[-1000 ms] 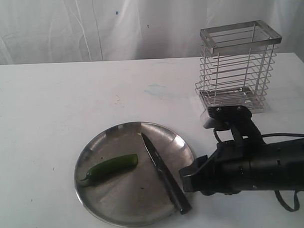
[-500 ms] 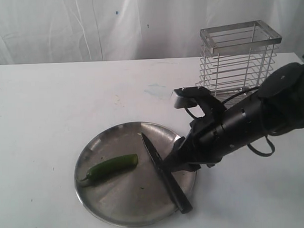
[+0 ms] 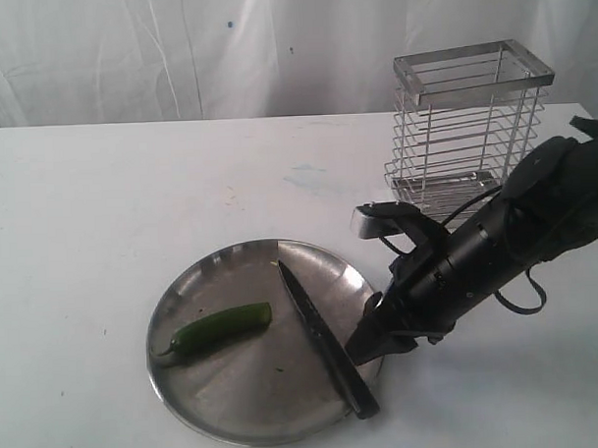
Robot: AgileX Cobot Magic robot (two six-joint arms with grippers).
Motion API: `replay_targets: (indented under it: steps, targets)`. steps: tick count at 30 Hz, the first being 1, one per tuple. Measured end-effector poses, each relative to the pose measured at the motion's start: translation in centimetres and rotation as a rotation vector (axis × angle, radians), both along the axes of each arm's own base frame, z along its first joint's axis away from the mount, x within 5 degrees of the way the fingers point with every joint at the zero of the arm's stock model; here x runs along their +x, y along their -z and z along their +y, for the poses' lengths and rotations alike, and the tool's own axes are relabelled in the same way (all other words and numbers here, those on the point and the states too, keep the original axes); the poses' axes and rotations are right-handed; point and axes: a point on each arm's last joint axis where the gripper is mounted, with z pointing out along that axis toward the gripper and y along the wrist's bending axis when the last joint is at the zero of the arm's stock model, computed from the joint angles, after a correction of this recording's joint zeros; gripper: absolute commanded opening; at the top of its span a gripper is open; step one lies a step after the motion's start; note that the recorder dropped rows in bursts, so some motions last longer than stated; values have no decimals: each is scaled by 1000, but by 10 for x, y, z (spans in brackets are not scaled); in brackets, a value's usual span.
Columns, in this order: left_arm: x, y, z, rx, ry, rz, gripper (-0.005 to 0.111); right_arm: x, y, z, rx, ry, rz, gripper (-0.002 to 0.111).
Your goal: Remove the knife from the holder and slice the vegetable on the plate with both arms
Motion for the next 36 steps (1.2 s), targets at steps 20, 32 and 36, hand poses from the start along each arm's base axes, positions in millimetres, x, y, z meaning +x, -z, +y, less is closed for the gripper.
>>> replay_targets:
  steps: [20, 32, 36]
  targets:
    - [0, 0, 0, 0, 0, 0, 1, 8, 21, 20, 44, -82, 35, 41]
    - [0, 0, 0, 0, 0, 0, 1, 8, 27, 33, 14, -118, 14, 41]
    - [0, 0, 0, 0, 0, 0, 1, 8, 28, 34, 13, -109, 23, 35]
